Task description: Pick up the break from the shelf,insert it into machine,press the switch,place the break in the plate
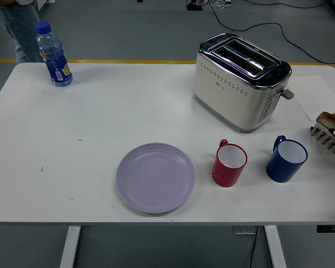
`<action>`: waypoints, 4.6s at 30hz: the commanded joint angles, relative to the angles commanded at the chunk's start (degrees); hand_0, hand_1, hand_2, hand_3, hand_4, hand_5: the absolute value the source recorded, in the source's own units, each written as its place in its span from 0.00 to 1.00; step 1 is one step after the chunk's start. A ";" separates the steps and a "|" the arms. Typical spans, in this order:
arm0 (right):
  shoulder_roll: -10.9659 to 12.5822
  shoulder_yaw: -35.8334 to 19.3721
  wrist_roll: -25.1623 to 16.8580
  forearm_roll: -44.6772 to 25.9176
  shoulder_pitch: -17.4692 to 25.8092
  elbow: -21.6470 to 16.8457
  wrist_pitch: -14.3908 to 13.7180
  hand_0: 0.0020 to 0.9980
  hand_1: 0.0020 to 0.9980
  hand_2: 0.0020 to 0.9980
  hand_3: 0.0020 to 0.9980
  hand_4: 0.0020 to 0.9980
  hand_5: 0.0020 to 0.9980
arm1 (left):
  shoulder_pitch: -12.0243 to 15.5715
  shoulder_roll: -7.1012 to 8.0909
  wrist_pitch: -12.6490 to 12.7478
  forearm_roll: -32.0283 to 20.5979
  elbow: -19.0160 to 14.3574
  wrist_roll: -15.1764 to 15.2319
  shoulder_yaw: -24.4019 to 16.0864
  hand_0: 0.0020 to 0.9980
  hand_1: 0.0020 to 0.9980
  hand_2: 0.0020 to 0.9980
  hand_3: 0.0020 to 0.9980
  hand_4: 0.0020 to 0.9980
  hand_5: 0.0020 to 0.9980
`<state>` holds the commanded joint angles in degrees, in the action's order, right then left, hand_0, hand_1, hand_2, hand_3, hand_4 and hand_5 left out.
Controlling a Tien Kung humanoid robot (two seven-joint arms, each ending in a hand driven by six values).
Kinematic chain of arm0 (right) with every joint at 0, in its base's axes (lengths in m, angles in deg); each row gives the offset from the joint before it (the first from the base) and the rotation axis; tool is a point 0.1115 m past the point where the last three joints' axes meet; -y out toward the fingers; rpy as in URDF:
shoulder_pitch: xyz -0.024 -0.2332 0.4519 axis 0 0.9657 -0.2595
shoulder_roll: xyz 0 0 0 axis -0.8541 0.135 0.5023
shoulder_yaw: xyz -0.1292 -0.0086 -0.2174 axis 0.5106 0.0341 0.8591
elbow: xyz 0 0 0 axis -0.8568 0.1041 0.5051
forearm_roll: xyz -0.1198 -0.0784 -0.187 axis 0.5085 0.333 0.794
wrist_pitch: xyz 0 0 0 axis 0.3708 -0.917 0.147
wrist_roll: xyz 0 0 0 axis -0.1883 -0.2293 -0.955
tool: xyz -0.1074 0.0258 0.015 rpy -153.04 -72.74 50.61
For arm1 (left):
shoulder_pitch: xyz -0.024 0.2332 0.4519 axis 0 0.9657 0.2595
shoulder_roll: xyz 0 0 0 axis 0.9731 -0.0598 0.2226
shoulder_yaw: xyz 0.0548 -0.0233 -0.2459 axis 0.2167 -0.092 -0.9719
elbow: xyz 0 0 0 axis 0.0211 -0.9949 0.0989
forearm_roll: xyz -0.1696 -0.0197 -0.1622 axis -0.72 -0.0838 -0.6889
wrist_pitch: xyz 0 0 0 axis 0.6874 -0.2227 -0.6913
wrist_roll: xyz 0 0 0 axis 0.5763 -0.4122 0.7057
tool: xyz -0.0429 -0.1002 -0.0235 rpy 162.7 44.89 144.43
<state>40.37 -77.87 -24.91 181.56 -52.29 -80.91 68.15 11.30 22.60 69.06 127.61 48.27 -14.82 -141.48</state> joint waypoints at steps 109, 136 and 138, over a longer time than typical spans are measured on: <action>12.30 13.95 10.29 -5.26 -28.33 -8.56 4.04 0.36 0.40 0.50 0.54 0.37 0.00 | -1.00 0.83 -0.14 4.68 0.00 -0.72 -4.16 0.70 0.73 0.72 0.59 0.38 0.85; 9.75 19.02 14.25 -6.67 -35.31 -7.28 4.53 0.34 0.39 0.49 0.53 0.35 0.00 | -1.22 1.21 -0.14 5.84 0.00 -0.95 -4.97 0.70 0.73 0.72 0.59 0.38 0.84; 9.69 19.09 14.27 -6.77 -35.39 -7.23 4.51 0.34 0.39 0.49 0.53 0.35 0.00 | -1.22 1.22 -0.15 5.86 0.00 -0.96 -4.98 0.70 0.73 0.72 0.59 0.38 0.84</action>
<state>50.06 -58.78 -10.63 174.79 -87.68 -88.14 72.66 10.07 23.81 68.91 133.47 48.27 -15.78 -146.46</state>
